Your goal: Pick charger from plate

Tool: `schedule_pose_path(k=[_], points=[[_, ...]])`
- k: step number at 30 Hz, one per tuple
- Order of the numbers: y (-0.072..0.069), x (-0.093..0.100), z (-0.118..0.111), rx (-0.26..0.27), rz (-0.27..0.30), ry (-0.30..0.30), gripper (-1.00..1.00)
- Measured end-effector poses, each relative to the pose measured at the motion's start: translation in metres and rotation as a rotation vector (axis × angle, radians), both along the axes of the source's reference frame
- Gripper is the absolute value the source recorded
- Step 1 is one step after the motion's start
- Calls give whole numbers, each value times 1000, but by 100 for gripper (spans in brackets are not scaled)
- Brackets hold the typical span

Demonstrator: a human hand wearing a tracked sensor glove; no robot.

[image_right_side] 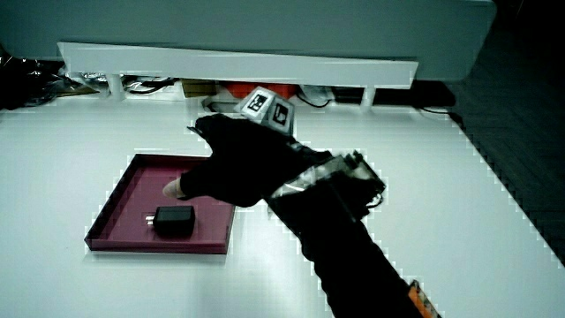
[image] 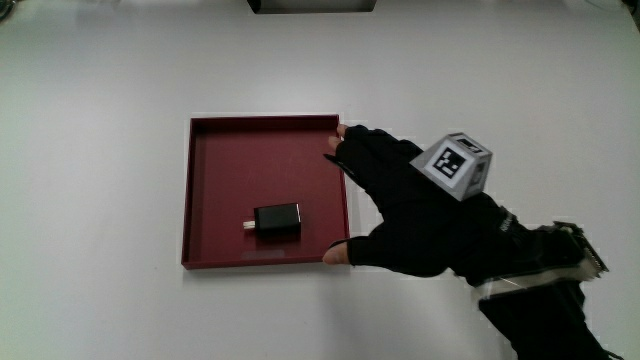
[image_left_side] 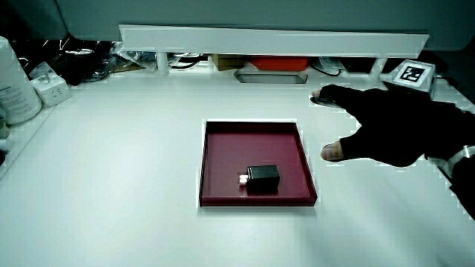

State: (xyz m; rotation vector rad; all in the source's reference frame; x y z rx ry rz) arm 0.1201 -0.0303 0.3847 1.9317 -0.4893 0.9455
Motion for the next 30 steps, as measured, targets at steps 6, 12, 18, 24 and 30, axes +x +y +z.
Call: schedule_pose_path(k=[6,12,18,24,30], points=[[-8,-20,27,39,-31,13,0],[-10,-37,55,54,-63,8,0],[-13,-52,74,140,-65,70,0],[-13,-62,98,109,-58,96,0],[-7,-70,117,89,-52,99,0]])
